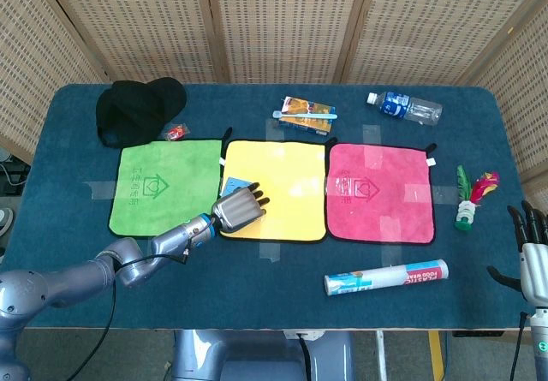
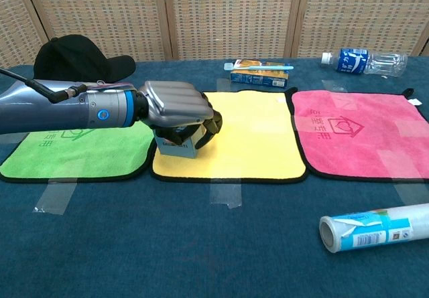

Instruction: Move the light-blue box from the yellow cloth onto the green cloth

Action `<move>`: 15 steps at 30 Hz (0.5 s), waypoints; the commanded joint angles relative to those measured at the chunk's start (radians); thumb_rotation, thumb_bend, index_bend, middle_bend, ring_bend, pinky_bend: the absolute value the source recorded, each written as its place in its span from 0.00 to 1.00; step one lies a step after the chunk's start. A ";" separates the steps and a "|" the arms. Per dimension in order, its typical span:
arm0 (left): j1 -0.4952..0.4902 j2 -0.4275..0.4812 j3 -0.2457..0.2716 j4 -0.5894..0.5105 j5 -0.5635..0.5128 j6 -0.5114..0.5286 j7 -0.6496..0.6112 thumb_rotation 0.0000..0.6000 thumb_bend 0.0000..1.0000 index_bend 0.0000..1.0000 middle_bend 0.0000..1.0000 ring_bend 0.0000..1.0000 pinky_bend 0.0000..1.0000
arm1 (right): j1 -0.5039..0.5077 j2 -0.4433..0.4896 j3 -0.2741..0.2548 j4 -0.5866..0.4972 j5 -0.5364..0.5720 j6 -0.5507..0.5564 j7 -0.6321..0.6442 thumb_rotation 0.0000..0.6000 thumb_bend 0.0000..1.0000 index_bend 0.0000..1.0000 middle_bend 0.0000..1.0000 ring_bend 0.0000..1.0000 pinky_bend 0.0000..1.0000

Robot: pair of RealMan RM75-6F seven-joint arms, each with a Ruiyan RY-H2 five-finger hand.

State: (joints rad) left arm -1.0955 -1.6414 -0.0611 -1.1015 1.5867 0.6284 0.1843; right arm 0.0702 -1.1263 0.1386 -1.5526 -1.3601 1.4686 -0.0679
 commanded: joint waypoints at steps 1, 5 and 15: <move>0.005 0.010 0.008 -0.006 -0.013 -0.002 0.017 1.00 1.00 0.53 0.26 0.24 0.16 | -0.001 0.000 -0.001 -0.002 -0.001 0.001 -0.001 1.00 0.00 0.00 0.00 0.00 0.00; 0.004 0.016 0.017 0.000 -0.016 -0.003 0.045 1.00 1.00 0.53 0.26 0.24 0.16 | -0.001 0.000 -0.002 -0.005 -0.003 0.003 -0.005 1.00 0.00 0.00 0.00 0.00 0.00; 0.004 0.051 0.047 0.007 -0.026 -0.017 0.124 1.00 1.00 0.54 0.26 0.24 0.16 | -0.001 0.001 -0.002 -0.006 -0.002 0.003 -0.003 1.00 0.00 0.00 0.00 0.00 0.00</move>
State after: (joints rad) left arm -1.0929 -1.5955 -0.0164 -1.0932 1.5646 0.6122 0.3042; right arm 0.0689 -1.1251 0.1368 -1.5589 -1.3621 1.4720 -0.0710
